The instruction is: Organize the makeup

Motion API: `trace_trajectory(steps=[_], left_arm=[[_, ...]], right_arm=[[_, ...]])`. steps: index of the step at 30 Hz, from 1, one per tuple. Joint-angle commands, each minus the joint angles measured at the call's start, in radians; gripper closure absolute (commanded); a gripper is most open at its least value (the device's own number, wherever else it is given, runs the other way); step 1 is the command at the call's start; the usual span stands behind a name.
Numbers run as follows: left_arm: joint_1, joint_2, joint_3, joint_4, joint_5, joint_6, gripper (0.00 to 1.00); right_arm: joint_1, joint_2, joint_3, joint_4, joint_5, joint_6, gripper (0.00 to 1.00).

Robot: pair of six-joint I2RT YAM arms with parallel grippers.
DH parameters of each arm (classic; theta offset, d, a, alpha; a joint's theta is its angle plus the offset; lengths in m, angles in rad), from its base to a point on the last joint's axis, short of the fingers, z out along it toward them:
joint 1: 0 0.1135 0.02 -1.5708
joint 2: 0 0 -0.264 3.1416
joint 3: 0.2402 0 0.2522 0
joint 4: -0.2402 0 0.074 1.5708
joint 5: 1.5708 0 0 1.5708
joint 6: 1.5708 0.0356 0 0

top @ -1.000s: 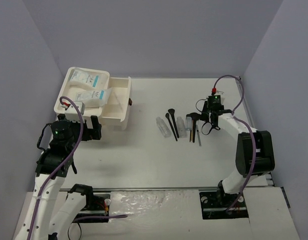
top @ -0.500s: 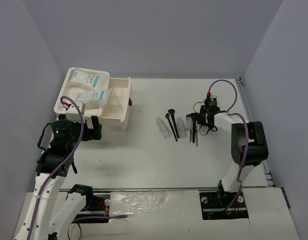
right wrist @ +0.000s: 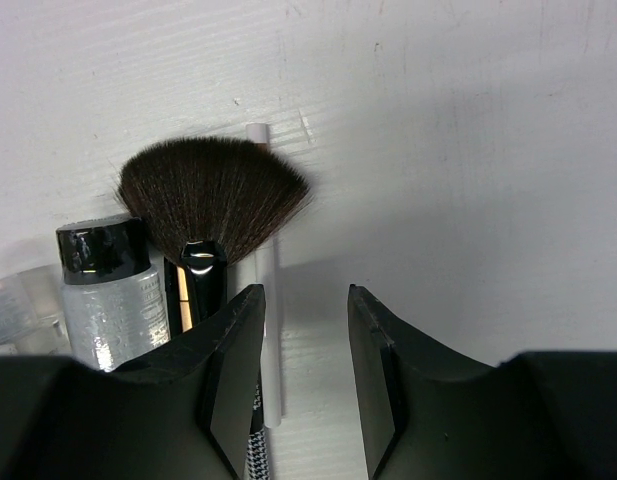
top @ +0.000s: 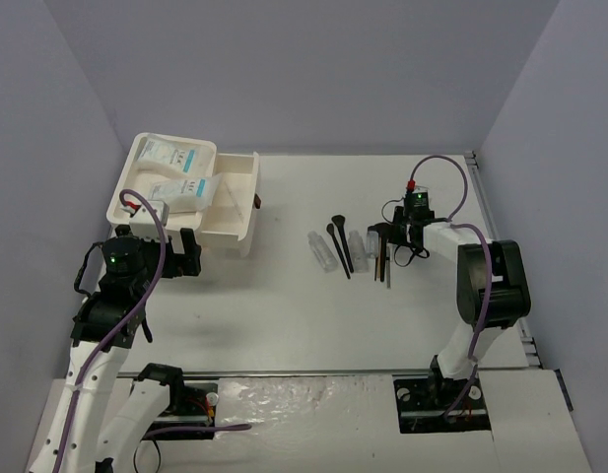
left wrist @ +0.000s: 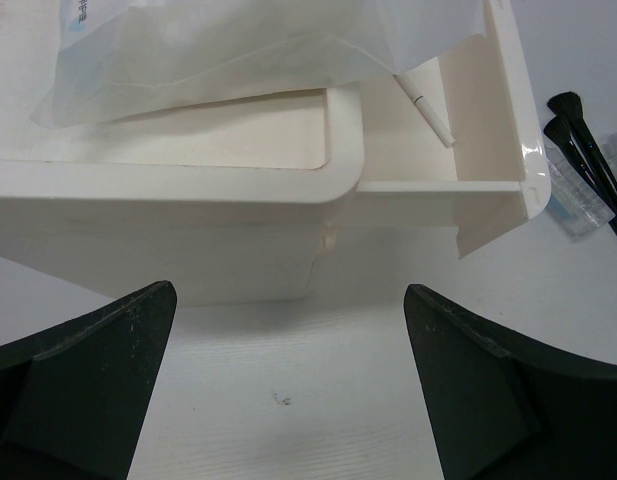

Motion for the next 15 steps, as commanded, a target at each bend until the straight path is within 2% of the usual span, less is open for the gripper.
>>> trace_trajectory(steps=[1,15], left_arm=[[-0.001,0.009,0.025,0.065,0.007,0.003,0.03],[-0.001,0.005,0.025,0.065,0.008,0.003,0.03]], right_arm=[[0.007,-0.018,0.027,0.033,-0.001,-0.003,0.64],[0.002,0.044,0.005,0.035,0.055,-0.002,0.65]])
